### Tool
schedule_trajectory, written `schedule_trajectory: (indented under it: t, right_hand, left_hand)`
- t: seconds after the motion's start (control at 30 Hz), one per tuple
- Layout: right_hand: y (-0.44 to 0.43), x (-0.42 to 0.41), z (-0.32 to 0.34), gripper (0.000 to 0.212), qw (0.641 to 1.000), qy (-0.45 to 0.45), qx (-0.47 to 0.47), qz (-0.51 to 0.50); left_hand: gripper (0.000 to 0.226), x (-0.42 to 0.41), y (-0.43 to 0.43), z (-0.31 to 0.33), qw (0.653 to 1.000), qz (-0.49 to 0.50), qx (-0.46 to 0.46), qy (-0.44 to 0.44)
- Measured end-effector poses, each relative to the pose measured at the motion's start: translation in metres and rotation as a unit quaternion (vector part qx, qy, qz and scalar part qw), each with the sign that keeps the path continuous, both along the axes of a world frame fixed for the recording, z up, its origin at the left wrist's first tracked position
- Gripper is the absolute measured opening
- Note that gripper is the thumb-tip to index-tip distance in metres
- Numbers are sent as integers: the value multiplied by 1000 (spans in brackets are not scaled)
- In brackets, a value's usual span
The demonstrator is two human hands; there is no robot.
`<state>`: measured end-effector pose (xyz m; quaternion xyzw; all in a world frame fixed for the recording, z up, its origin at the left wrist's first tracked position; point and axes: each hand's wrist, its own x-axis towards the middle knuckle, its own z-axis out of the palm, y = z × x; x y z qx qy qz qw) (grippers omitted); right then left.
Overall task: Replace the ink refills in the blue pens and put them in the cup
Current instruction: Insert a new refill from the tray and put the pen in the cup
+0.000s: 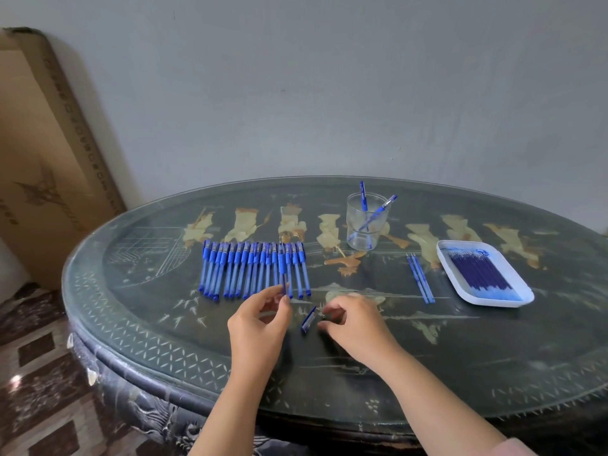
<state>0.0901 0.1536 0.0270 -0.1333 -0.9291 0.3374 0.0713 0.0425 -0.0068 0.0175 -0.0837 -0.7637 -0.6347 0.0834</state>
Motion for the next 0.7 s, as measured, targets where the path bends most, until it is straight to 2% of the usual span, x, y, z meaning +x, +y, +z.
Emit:
schedule_trajectory:
  t: [0.07,0.17,0.3,0.37,0.47,0.7]
  right_hand:
    - [-2,-2,0,13,1000,-2,14,1]
    - [-4,-7,10,4,998,34,-43,-27]
    - [-14,-18,51,8,966,119,-224,-47]
    - [-20,-26,74,10,947,151,-282,-29]
    - [-25,-37,94,10,943,174,-285,5]
    - [-26,-36,98,12,964,126,-228,45]
  left_hand:
    - [15,1,-2,-2,1000,0,-5,2]
    - [16,-1,-2,-4,1000,-7,-8,11]
    - [16,-2,-2,-5,999,-14,-19,22]
    - [16,-2,-2,-4,999,-19,-20,24]
    - [17,-1,-2,-4,999,-22,-24,36]
    - [17,-2,-2,-6,999,-25,-30,29]
